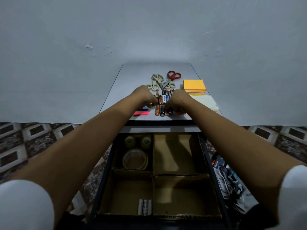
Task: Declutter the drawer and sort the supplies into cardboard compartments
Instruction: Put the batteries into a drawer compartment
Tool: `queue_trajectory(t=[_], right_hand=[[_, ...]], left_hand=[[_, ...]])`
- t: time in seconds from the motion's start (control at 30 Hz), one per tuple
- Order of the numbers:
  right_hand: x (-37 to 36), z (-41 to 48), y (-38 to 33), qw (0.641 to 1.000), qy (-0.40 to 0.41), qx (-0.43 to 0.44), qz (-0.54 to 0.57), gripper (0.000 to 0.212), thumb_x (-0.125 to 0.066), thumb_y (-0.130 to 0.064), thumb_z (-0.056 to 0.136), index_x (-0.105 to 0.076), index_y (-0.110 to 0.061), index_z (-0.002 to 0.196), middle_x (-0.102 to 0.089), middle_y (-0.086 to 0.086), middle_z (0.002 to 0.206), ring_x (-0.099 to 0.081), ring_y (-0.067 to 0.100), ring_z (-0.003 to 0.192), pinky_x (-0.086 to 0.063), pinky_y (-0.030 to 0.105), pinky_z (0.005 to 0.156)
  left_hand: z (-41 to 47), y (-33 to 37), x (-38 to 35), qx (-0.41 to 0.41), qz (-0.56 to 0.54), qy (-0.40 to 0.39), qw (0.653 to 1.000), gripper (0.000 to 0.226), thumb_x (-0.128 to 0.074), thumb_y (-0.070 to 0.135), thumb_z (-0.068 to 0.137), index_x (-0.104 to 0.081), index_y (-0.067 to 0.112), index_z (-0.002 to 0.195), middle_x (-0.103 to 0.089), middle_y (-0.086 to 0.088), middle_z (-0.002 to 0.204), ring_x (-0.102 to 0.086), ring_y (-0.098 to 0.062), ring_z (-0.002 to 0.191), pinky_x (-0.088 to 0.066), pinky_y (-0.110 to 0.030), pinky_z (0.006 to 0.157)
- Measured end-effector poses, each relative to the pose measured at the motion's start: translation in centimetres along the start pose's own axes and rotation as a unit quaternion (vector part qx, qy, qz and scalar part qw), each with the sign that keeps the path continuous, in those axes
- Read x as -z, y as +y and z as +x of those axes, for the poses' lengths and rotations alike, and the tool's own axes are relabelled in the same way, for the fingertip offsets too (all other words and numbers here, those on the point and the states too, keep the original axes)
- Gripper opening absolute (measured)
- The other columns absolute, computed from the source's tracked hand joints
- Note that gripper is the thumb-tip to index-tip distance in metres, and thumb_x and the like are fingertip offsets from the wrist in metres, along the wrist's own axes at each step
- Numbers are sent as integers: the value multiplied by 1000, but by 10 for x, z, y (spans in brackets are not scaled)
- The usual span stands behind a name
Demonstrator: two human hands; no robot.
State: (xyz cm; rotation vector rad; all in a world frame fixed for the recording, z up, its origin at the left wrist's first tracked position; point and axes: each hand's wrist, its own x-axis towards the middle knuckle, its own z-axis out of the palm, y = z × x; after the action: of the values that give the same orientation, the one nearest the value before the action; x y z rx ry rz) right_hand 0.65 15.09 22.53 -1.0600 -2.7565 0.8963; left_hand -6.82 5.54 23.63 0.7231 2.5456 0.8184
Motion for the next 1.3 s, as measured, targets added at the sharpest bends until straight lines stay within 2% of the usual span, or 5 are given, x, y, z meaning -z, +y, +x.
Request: queue_trajectory(t=[0.5,0.7,0.93,1.13,1.3], right_hand=[[-5,-1,1,998,-23,-45,36,17,-69,-14,82,-54,-6,79,-64,12,71,-71,29,79,-59,41,76],[-3,-3,2,998,-23,-44,45,18,-68,-8,81,-51,-6,75,-66,14,75,-70,29,80,-59,42,76],[-1,-6,1,995,-23,-55,76,21,-67,-6,82,-49,-6,71,-65,13,78,-67,26,76,-58,35,71],[-2,-8,4,999,7,-8,53,24,-66,-9,83,-48,-8,67,-71,15,97,-70,26,86,-57,37,81],[3,-13,4,999,29,17,34,15,-66,-15,85,-57,-2,84,-66,18,108,-65,28,97,-55,39,87]], left_hand=[[4,4,-16,-18,68,-2,998,33,-72,17,78,-42,11,68,-49,-4,64,-45,-14,55,-36,-24,48],[3,5,-17,-11,64,-7,998,33,-72,17,79,-42,9,68,-47,-6,69,-49,-20,78,-38,-26,54],[3,3,-14,-5,17,-2,1000,35,-72,10,77,-56,0,106,-62,-20,109,-60,-28,95,-49,-34,78],[-1,0,-4,0,-23,11,1000,28,-71,7,77,-45,6,67,-48,-8,71,-45,-16,57,-36,-21,44],[-13,1,1,7,-77,17,997,29,-68,4,80,-43,9,65,-43,-4,61,-37,-12,49,-30,-13,30]])
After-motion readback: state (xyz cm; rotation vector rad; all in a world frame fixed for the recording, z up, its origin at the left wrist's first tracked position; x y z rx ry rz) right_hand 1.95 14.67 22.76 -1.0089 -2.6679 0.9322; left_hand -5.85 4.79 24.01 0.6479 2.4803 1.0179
